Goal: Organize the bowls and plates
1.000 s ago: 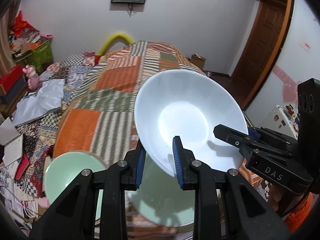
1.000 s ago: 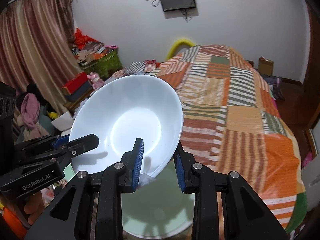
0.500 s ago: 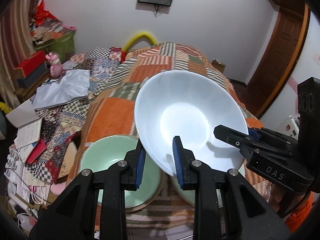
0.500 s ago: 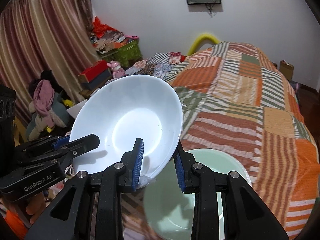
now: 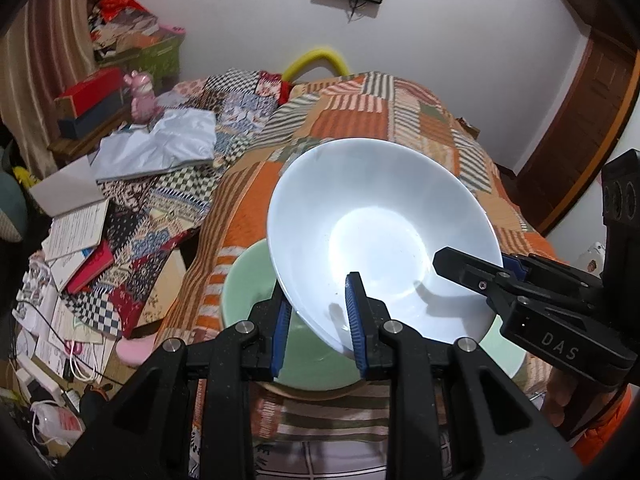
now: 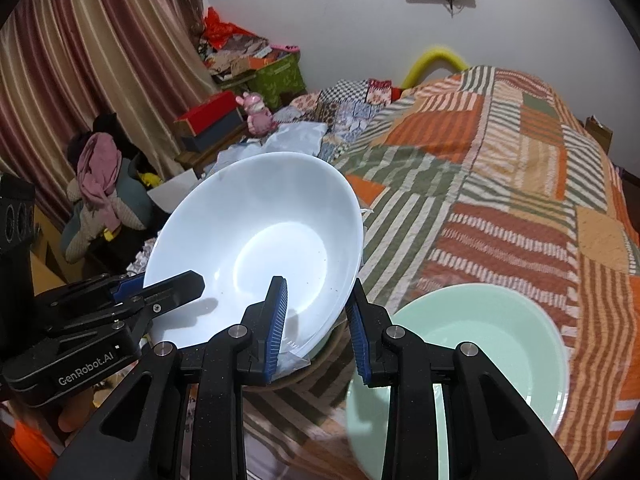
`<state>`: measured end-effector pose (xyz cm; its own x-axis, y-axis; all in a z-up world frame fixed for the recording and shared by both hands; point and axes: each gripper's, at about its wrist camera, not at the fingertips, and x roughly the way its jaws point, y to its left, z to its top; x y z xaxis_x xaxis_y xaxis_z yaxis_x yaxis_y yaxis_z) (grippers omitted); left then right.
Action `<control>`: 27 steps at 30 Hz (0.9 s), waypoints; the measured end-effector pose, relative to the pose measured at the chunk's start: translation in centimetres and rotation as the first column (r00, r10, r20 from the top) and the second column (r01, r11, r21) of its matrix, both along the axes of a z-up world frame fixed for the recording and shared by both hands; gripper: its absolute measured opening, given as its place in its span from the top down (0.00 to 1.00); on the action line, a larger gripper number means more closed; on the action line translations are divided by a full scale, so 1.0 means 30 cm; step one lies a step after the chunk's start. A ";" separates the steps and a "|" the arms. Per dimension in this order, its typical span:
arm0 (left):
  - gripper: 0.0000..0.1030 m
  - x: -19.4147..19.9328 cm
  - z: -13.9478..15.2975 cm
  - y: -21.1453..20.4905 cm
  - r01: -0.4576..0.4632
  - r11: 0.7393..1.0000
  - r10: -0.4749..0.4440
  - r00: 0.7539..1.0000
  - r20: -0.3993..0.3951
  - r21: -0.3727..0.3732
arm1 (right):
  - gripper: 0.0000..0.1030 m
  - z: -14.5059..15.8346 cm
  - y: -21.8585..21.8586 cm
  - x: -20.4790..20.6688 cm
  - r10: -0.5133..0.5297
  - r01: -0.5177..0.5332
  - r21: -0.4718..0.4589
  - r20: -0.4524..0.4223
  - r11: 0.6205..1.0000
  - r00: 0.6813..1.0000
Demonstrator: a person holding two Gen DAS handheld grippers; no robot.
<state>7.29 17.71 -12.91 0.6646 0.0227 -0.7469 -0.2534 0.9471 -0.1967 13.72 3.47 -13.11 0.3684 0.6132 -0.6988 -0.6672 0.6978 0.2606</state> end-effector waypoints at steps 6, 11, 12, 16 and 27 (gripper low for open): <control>0.74 -0.013 -0.060 0.048 -0.017 1.000 0.017 0.999 -0.035 -0.021 | 0.74 -0.045 0.049 -0.012 0.019 -0.020 -0.023 -0.037 1.000 0.999; 0.74 -0.015 -0.112 0.076 -0.023 0.999 0.021 0.997 -0.075 -0.031 | 0.74 -0.074 0.071 -0.016 0.032 -0.035 -0.042 -0.063 0.999 0.997; 0.74 -0.015 -0.122 0.080 -0.024 0.999 0.021 0.996 -0.082 -0.033 | 0.74 -0.081 0.077 -0.016 0.034 -0.037 -0.046 -0.070 0.998 0.997; 0.74 -0.014 -0.148 0.092 -0.025 0.999 0.021 0.995 -0.099 -0.039 | 0.74 -0.103 0.093 -0.017 0.038 -0.043 -0.058 -0.091 0.997 0.995; 0.74 -0.010 -0.174 0.105 -0.016 0.999 0.010 0.993 -0.121 -0.044 | 0.74 -0.128 0.107 -0.012 0.054 -0.063 -0.081 -0.107 0.995 0.993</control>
<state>7.00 20.84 -18.13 0.5697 -0.0044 -0.8218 -0.2900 0.9346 -0.2060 13.37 6.68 -16.96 0.2556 0.5692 -0.7815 -0.6798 0.6806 0.2734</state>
